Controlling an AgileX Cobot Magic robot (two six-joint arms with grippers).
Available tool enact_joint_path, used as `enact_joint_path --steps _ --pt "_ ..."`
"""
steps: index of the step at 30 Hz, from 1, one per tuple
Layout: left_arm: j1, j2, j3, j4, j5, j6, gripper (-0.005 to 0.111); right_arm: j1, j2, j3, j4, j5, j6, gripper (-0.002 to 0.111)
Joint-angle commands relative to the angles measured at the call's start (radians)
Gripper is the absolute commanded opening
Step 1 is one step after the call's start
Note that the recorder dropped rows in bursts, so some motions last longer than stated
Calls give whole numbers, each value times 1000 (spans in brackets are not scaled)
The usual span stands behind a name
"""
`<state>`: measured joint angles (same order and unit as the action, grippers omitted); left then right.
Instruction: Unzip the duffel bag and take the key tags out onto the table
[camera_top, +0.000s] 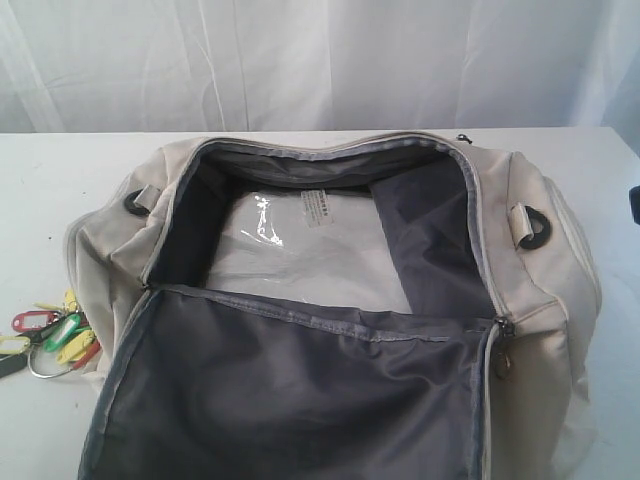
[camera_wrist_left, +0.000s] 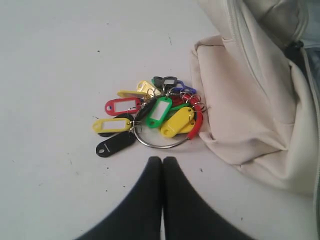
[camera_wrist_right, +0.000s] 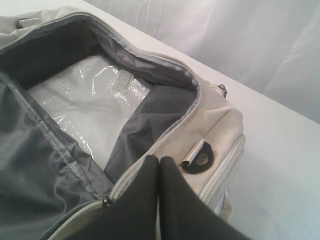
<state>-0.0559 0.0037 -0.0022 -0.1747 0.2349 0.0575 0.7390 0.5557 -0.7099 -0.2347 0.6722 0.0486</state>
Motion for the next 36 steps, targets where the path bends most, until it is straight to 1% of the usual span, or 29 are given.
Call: enact_joint_path --steps 1,6,11,13,33,36 --pt "-5 -4 2 -1 -2 -14 0 -2 -4 4 0 -14 4 0" --pt "-5 -4 2 14 -2 -14 0 -2 -4 4 0 -14 -8 0" --pt "-7 -4 2 155 -4 -14 0 -2 -4 4 0 -14 -8 0" --pt "-5 -4 2 181 -6 -14 0 -2 -4 4 0 -14 -8 0" --pt "-5 -4 2 184 -4 -12 0 -2 -4 4 0 -14 -8 0" --pt "-5 -4 2 175 -3 -32 0 -2 -4 4 0 -14 -8 0"
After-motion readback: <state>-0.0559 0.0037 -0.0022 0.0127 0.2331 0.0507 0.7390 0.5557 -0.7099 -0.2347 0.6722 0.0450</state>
